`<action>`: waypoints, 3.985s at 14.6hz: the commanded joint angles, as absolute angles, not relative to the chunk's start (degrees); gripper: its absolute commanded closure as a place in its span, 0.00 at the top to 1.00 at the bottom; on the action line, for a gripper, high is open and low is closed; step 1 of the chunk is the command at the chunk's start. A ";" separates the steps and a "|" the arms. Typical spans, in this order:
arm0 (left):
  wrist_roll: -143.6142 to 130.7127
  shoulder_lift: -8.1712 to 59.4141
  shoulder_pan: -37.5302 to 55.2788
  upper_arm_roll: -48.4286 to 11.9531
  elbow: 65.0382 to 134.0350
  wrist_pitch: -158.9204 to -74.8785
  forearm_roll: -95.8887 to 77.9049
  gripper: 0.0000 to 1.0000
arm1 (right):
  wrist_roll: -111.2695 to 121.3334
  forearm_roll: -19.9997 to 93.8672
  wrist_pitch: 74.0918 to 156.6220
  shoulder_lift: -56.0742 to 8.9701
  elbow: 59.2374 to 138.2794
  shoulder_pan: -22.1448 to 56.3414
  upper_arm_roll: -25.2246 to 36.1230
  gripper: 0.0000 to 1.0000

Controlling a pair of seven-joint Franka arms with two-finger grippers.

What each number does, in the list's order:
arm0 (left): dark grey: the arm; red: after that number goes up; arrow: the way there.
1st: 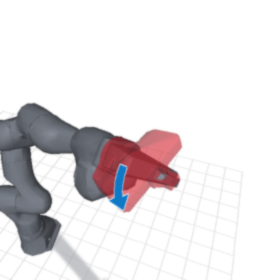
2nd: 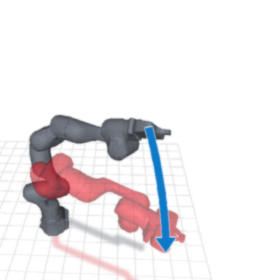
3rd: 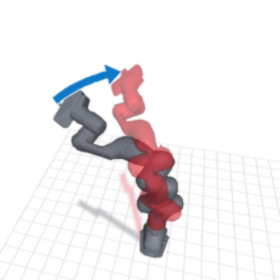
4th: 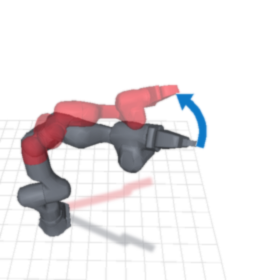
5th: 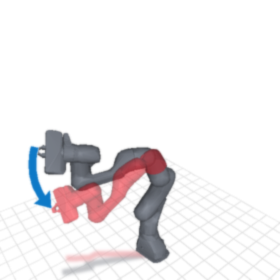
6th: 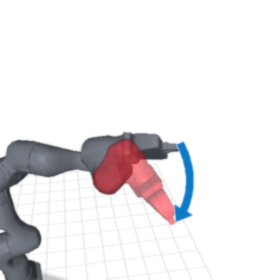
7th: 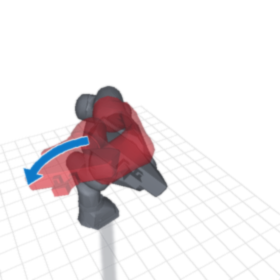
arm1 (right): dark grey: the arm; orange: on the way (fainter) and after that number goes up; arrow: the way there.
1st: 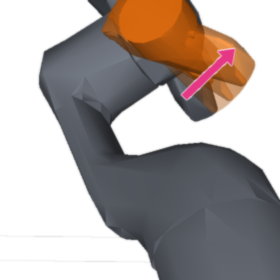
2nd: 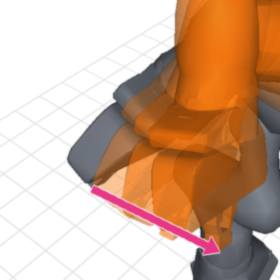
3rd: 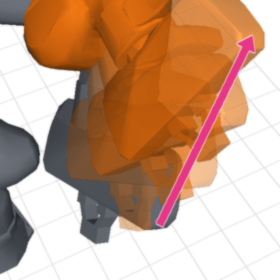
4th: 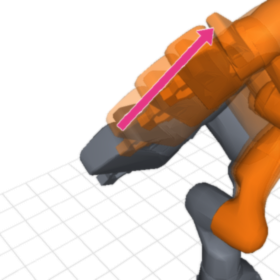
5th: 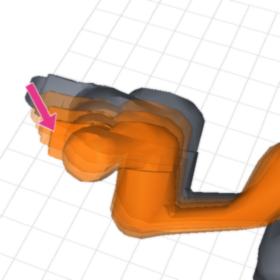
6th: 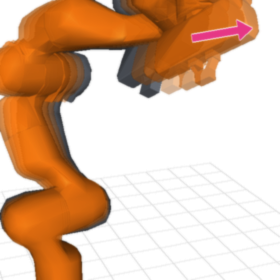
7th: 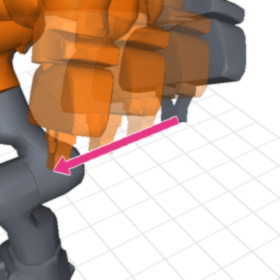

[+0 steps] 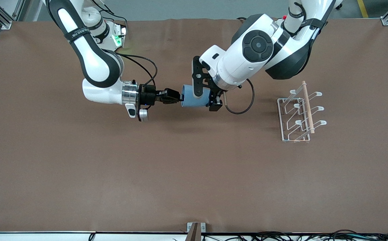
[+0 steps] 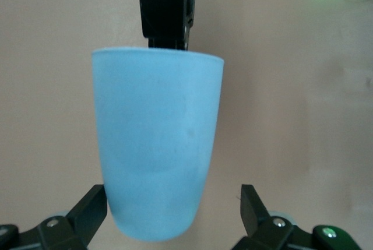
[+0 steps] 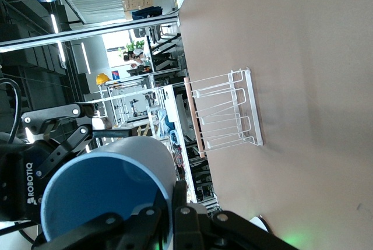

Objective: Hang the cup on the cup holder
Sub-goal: 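Raise the cup with the right gripper while the left gripper reaches it, then close the left gripper on the cup rim and open the right gripper, then carry the cup to the rack with the left gripper while the right gripper withdraws, then lower the cup onto a rack hook with the left gripper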

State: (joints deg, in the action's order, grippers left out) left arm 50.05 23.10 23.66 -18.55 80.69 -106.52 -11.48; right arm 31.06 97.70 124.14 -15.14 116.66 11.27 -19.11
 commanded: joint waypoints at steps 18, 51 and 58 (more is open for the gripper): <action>40.88 24.08 27.16 -18.63 79.54 -111.18 -0.79 0.36 | 32.17 99.84 124.45 -14.50 116.81 11.69 -19.16 0.00; 45.80 24.96 20.39 -17.93 100.01 -79.72 61.51 0.00 | -1.84 -6.57 122.12 -2.90 109.36 -0.79 -1.33 1.00; 37.89 32.69 20.21 -17.75 100.11 -78.75 66.62 0.00 | -8.88 -5.98 99.69 0.61 94.14 -0.79 3.25 1.00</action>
State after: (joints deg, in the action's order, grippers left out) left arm 39.10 31.71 20.15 -17.60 100.45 -80.01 64.75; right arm -6.36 -5.67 102.82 -0.76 95.83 -0.71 2.66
